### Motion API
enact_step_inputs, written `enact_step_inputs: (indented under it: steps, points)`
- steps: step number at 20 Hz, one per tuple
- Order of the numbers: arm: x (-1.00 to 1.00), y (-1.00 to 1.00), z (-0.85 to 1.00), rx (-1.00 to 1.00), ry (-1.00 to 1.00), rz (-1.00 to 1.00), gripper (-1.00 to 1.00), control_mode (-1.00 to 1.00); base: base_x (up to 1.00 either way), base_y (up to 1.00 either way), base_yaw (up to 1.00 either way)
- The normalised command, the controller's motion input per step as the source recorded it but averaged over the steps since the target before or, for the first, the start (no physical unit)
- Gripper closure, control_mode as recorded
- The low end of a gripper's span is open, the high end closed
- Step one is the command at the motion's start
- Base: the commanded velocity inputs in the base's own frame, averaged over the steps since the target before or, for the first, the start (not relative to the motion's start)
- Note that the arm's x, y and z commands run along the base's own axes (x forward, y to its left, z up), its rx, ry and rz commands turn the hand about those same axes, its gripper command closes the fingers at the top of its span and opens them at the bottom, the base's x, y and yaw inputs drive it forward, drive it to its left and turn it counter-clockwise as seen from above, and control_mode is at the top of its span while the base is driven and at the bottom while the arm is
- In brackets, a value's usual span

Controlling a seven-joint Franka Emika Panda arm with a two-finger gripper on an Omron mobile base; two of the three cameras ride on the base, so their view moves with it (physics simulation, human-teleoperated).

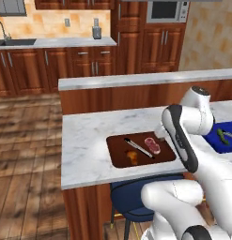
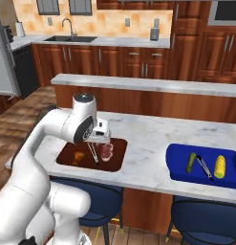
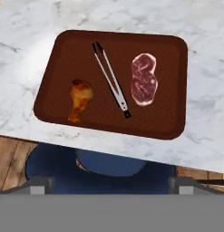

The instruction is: Gather the corn and squash from the fridge and place them on a tray on the dining counter. Then gather the chicken drumstick and steak from the fridge and place them on the other tray.

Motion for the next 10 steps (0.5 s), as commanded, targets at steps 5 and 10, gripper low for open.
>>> enact_step_inputs:
  steps: [5,10]
  points:
    - [-0.97,0.29,0.91,-0.06,-0.22,0.0,-1.0,-1.0,0.0,0.0,0.0]
    - [-0.83,0.4,0.54,-0.1,-0.19,0.0,-1.0,-1.0,0.0,0.0,0.0]
